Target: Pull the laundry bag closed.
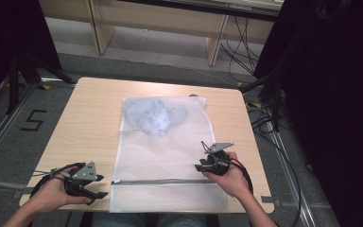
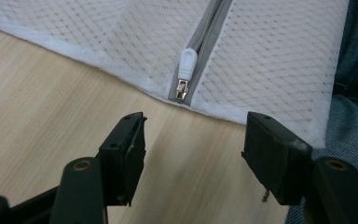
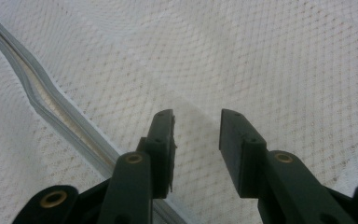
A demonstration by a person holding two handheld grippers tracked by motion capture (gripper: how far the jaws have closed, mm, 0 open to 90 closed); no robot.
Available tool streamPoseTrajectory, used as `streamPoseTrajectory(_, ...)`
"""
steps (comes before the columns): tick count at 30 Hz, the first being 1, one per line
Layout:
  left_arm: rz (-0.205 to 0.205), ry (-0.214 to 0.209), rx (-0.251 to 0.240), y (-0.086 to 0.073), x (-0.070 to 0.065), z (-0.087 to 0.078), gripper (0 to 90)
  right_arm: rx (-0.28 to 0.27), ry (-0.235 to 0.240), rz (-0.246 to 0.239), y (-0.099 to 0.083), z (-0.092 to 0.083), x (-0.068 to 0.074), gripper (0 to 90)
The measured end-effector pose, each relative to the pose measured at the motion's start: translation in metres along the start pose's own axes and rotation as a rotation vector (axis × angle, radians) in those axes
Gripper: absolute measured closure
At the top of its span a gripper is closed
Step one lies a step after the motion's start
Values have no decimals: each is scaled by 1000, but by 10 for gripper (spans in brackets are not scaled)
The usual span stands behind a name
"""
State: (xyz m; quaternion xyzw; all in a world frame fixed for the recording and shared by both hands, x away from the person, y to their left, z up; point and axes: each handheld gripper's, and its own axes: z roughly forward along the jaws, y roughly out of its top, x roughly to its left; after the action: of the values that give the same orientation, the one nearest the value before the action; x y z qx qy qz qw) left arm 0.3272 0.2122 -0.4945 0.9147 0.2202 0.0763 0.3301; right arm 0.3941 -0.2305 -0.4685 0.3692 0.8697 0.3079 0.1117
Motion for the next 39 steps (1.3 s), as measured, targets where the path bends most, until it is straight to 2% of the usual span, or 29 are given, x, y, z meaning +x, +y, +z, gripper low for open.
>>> streamPoseTrajectory(1,-3,-3,0,0,0,0,378,0,0,0,0,0,0,660)
streamPoseTrajectory(2,48,-6,41,1,3,-2,377,2,11,14,0,-1,1,660)
streamPoseTrajectory(3,-1,1,0,1,1,1,377,1,1,-2,0,1,0,659)
streamPoseTrajectory(4,-1,3,1,1,2,2,377,-5,4,-4,0,2,0,659)
streamPoseTrajectory(5,45,-10,43,1,5,0,377,-5,12,-6,1,2,0,658)
streamPoseTrajectory(6,6,1,10,1,3,2,377,1,5,-4,1,2,0,657)
streamPoseTrajectory(8,-4,-1,1,1,3,2,376,-14,26,-19,2,3,0,657)
streamPoseTrajectory(9,0,1,0,2,4,2,376,-16,26,-22,2,4,0,657)
streamPoseTrajectory(10,2,-3,-1,2,5,2,376,22,25,6,3,0,1,655)
streamPoseTrajectory(11,-2,3,-2,3,5,2,376,-11,4,-5,1,4,1,655)
streamPoseTrajectory(12,-9,-5,-6,3,4,3,377,14,24,-4,2,1,1,654)
streamPoseTrajectory(13,49,-8,43,5,8,1,376,16,24,-1,2,0,1,653)
streamPoseTrajectory(14,20,-5,11,5,6,4,377,-20,20,-19,1,3,0,651)
streamPoseTrajectory(15,56,-10,46,7,9,2,377,-11,17,-15,1,2,0,649)
streamPoseTrajectory(17,59,-5,46,8,9,2,377,-5,15,-19,2,1,-1,648)
streamPoseTrajectory(18,42,-5,28,8,9,3,378,0,28,-32,2,0,-2,646)
streamPoseTrajectory(19,18,-9,10,9,8,5,379,1,26,-14,3,-1,0,645)
streamPoseTrajectory(20,65,-8,50,10,11,3,380,3,25,-12,4,-2,0,643)
streamPoseTrajectory(21,77,-9,59,11,12,3,381,0,14,-20,4,-2,0,642)
streamPoseTrajectory(22,63,-8,65,12,12,4,381,11,8,-5,4,-2,1,641)
streamPoseTrajectory(24,69,-12,80,14,14,5,381,14,4,-4,5,-2,2,639)
streamPoseTrajectory(27,73,-12,100,18,13,7,387,-4,9,-38,7,-2,1,636)
streamPoseTrajectory(28,68,-14,100,20,13,8,389,-14,6,-30,7,-1,1,635)
streamPoseTrajectory(29,84,-20,117,21,14,9,391,-24,3,-32,7,0,1,635)
streamPoseTrajectory(31,84,-27,129,25,14,12,404,-2,15,-29,8,0,1,634)
streamPoseTrajectory(33,95,-36,144,28,15,14,420,-1,18,-31,8,1,1,633)
streamPoseTrajectory(35,80,-50,146,31,15,18,433,-6,23,-35,9,2,1,632)
streamPoseTrajectory(38,83,-64,163,35,14,22,445,-11,25,-34,10,3,2,629)
streamPoseTrajectory(39,97,-62,171,37,15,23,448,1,26,-35,11,2,2,629)
